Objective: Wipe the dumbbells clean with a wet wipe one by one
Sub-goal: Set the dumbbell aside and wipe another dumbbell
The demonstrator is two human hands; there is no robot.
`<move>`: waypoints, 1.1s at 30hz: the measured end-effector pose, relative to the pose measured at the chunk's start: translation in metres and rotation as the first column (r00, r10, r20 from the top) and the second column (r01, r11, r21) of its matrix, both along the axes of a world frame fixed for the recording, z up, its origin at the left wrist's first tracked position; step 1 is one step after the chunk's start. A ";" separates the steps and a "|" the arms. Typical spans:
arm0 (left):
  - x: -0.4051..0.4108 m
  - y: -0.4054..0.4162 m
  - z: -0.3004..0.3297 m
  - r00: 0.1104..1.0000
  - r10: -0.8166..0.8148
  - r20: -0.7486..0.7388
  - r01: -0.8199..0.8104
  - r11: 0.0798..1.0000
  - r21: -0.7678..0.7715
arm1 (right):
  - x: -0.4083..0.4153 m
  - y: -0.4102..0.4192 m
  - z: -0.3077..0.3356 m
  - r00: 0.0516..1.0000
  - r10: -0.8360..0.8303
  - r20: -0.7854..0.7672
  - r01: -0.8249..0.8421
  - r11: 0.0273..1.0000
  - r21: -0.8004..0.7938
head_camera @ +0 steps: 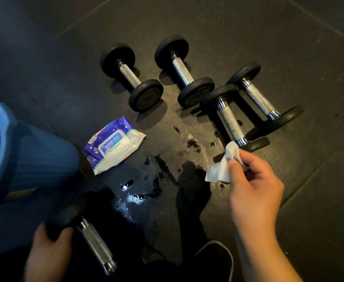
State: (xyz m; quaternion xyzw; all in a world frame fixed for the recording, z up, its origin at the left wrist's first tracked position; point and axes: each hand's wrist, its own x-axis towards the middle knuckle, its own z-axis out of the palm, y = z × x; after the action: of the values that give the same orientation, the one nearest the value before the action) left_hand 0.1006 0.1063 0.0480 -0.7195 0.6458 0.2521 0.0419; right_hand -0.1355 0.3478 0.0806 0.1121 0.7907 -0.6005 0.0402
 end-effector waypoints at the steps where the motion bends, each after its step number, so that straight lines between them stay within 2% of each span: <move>1: -0.006 0.002 0.003 0.999 -0.036 0.026 0.034 0.997 0.065 | 0.001 -0.001 -0.001 1.000 -0.003 0.007 0.003 1.000 -0.008; 4: -0.016 0.007 0.005 0.964 -0.226 0.140 0.213 0.972 0.104 | 0.002 -0.001 -0.001 1.000 0.009 0.016 -0.009 1.000 -0.003; 6: -0.021 0.016 0.010 0.919 -0.362 0.158 0.358 0.932 0.054 | 0.001 0.000 0.001 1.000 0.008 0.007 -0.008 1.000 -0.002; 8: -0.029 0.020 0.009 0.821 -0.539 0.188 0.555 0.831 -0.043 | 0.002 0.002 0.001 1.000 0.008 0.013 -0.008 1.000 -0.007; 11: -0.053 0.017 0.008 0.533 -0.806 0.258 0.846 0.508 -0.163 | 0.004 0.006 0.000 1.000 0.000 0.029 0.000 1.000 -0.010; 13: -0.073 0.007 0.007 0.312 -0.909 0.277 0.949 0.285 -0.133 | 0.005 0.009 -0.002 1.000 -0.006 0.029 0.007 1.000 -0.012; 17: -0.110 -0.029 0.008 -0.084 -0.971 0.226 0.996 -0.087 -0.005 | 0.005 0.014 -0.004 0.999 -0.039 0.022 0.039 0.999 -0.019; 18: -0.117 -0.040 0.009 -0.165 -0.963 0.215 0.986 -0.163 0.025 | 0.005 0.013 -0.005 0.999 -0.045 0.024 0.046 0.999 -0.023; 20: -0.131 -0.059 0.013 -0.280 -0.942 0.185 0.955 -0.253 0.156 | 0.005 0.011 -0.005 0.998 -0.050 0.031 0.050 0.999 -0.020; 22: -0.149 -0.067 0.011 -0.336 -0.920 0.201 0.924 -0.280 0.262 | 0.004 0.009 -0.004 0.998 -0.043 0.038 0.044 0.999 -0.014; 24: -0.170 -0.057 0.005 -0.341 -0.920 0.191 0.920 -0.285 0.271 | 0.003 0.007 -0.002 0.999 -0.028 0.046 0.028 1.000 -0.007; 26: -0.198 -0.038 -0.002 -0.304 -0.937 0.171 0.934 -0.258 0.246 | 0.003 0.007 -0.001 0.999 -0.013 0.032 0.013 1.000 0.004; 29: -0.238 -0.020 -0.004 -0.213 -0.968 0.130 0.946 -0.171 0.275 | 0.003 0.009 -0.002 0.999 -0.019 0.036 0.018 1.000 0.022; 33: -0.269 -0.017 -0.003 -0.180 -0.982 0.065 0.937 -0.150 0.317 | 0.003 0.013 0.000 0.997 -0.049 0.067 0.048 0.999 0.014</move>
State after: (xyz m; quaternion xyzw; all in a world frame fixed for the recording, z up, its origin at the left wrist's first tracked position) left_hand -0.1689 0.0895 0.0454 -0.0031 0.9275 0.0755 0.3661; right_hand -0.1325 0.3610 0.0805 0.1516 0.7896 -0.5923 0.0518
